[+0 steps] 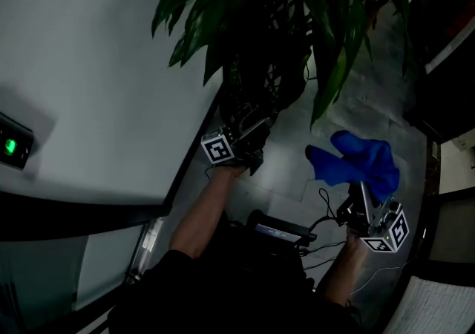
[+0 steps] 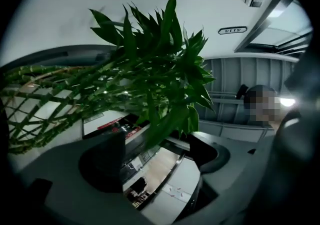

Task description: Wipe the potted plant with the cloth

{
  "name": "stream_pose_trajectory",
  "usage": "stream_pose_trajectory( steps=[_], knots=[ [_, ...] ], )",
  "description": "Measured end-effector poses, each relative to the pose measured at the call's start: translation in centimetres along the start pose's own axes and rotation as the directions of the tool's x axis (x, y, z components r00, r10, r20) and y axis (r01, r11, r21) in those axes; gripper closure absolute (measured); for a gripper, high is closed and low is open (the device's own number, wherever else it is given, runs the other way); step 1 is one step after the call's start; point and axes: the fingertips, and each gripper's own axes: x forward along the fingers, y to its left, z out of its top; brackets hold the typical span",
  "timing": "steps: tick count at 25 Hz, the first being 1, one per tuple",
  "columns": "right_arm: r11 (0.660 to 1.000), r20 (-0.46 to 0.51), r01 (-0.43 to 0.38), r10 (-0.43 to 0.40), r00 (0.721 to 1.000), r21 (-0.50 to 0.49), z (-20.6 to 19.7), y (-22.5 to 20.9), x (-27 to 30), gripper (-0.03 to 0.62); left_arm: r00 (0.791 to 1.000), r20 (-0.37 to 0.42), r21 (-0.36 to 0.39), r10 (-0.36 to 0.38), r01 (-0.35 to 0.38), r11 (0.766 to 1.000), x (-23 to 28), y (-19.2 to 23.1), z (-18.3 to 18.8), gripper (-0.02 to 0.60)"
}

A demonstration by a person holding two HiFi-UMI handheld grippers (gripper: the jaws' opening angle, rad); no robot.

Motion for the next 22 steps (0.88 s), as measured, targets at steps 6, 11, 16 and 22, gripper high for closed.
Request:
stream_pose_trajectory(
  steps=[6, 11, 16, 22],
  knots=[
    [1.0, 0.002, -0.009, 0.009, 1.0, 0.008, 0.0, -0.2, -0.3, 0.5, 0.999, -0.016, -0.011, -0.052, 0.052, 0.999, 2.2, 0.7, 0.1, 0.166],
    [1.0, 0.005, -0.008, 0.008, 1.0, 0.013, -0.1, -0.2, -0.3, 0.5, 0.998, -0.048, -0.007, -0.05, 0.05, 0.999, 3.0, 1.1, -0.3, 0.167],
    [1.0, -0.006, -0.017, 0.017, 1.0, 0.021, -0.7, -0.1, 0.3, 0.5, 0.991, -0.051, 0.051, -0.125, 0.128, 0.991, 2.6, -2.0, 0.3, 0.412],
    [0.998, -0.069, -0.052, 0.051, 0.996, -0.018, -2.3, 0.9, 3.5, 0.5, 0.987, -0.068, 0.12, -0.144, 0.152, 0.981, 1.2, -6.8, 0.6, 0.574]
  ],
)
